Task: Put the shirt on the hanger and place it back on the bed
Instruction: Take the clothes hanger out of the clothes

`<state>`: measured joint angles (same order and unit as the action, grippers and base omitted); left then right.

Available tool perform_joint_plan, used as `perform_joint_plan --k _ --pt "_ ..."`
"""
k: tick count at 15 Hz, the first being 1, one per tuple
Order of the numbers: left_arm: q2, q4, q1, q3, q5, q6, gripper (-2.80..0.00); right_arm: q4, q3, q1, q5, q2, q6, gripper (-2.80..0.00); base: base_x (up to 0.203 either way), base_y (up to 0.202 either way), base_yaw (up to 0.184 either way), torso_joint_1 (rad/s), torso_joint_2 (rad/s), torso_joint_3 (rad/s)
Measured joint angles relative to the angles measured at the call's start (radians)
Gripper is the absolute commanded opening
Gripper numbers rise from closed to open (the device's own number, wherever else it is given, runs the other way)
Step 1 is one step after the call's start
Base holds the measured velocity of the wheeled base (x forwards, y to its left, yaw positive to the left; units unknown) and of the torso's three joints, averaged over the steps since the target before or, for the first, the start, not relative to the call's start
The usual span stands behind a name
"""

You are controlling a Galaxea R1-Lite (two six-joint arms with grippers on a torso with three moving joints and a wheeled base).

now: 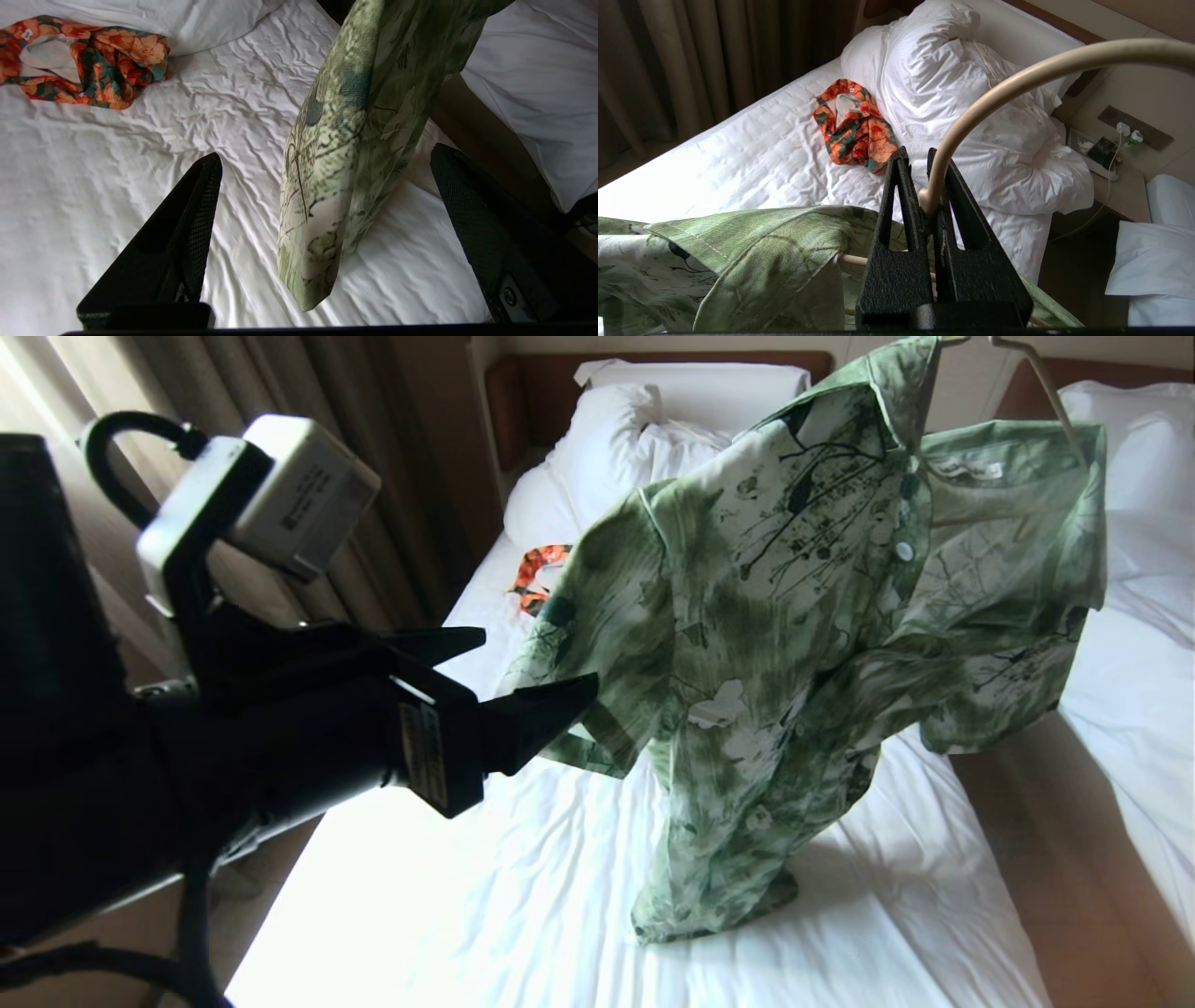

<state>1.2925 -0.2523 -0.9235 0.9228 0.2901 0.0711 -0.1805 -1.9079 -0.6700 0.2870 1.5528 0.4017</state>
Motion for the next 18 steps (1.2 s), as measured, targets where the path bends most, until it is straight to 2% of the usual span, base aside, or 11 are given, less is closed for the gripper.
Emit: perform_joint_plan --k 1,2,7,12,16,18 --pt "0.016 -0.008 -0.002 0.000 0.009 0.002 0.00 0.000 0.000 0.000 0.000 0.000 0.000 -2.80 0.000 0.000 0.000 0.000 0.00 0.000" --pt "0.029 -0.011 -0.003 0.000 0.012 0.008 -2.80 0.000 0.000 0.000 0.000 -0.001 0.000 -2.80 0.000 0.000 0.000 0.000 0.00 0.000" --pt "0.052 -0.036 -0.004 0.000 0.014 0.020 -2.80 0.000 0.000 -0.001 0.000 -0.004 0.000 -2.80 0.000 0.000 0.000 0.000 0.00 0.000" --pt "0.009 -0.013 -0.001 -0.034 0.011 0.004 -2.80 0.001 0.005 -0.003 0.001 -0.004 0.001 -2.80 0.000 0.000 0.000 0.000 0.00 0.000" --pt "-0.035 0.009 0.036 -0.122 -0.003 -0.076 -2.80 0.002 -0.004 0.001 0.002 -0.010 0.001 -2.80 0.000 0.000 0.000 0.000 0.00 0.000" --pt "-0.047 0.004 0.067 -0.157 -0.048 -0.089 -2.80 0.002 -0.007 0.006 0.003 -0.014 0.001 -2.80 0.000 0.000 0.000 0.000 0.00 0.000"
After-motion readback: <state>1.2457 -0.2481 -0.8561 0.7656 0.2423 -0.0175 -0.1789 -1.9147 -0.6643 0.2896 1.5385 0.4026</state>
